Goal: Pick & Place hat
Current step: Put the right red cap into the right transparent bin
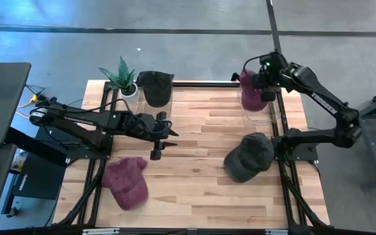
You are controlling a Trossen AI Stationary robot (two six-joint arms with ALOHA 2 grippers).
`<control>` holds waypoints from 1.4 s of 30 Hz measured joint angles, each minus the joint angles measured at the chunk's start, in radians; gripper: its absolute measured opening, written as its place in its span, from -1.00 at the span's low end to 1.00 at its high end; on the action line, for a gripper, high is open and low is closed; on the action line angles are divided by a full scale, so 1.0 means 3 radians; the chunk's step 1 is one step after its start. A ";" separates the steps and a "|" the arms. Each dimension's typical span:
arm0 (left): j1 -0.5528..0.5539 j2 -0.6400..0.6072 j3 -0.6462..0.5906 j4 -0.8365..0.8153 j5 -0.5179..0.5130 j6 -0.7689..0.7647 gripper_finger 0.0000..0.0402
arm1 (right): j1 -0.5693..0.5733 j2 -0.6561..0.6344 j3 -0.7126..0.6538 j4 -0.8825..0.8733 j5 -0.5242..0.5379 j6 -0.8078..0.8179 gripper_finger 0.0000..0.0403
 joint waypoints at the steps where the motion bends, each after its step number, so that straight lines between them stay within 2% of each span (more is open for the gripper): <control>1: 0.0000 0.0000 0.0000 0.0000 -0.0025 0.0001 -0.18 | 0.0041 -0.0046 0.0001 0.0051 0.0106 -0.0012 -0.98; 4: 0.0000 0.0000 0.0000 0.0000 -0.0049 0.0001 -0.18 | 0.0117 -0.0125 0.0003 0.0132 0.0282 -0.0012 -0.98; 9: 0.0000 -0.0001 0.0000 -0.0011 -0.0047 0.0001 -0.18 | 0.0123 -0.0131 -0.0098 0.0070 0.0028 0.0024 -0.98; 15: 0.0000 0.0000 0.0000 -0.0036 -0.0046 0.0001 -0.18 | 0.0123 -0.0124 -0.0787 0.0599 -0.0135 -0.0015 -0.99; 20: 0.0000 -0.0001 0.0000 -0.0034 -0.0046 0.0017 -0.18 | 0.0123 -0.0121 -0.1227 0.1183 -0.0304 -0.0336 -0.96; 25: 0.0000 0.0000 0.0000 -0.0032 -0.0045 0.0029 -0.18 | 0.0121 -0.0122 -0.1302 0.1710 0.0127 -0.0300 -0.91; 28: 0.0000 0.0000 0.0000 -0.0031 -0.0045 0.0029 -0.18 | 0.0125 -0.0122 -0.1306 0.1807 0.0299 -0.0320 -0.89; 32: 0.0000 0.0000 0.0000 -0.0030 -0.0045 0.0029 -0.18 | 0.0135 -0.0122 -0.1306 0.1782 0.0365 -0.0392 -0.86; 42: 0.0000 0.0000 0.0000 0.0011 -0.0070 0.0029 -0.18 | 0.0361 -0.0122 -0.1308 0.1518 0.0999 -0.1140 -0.77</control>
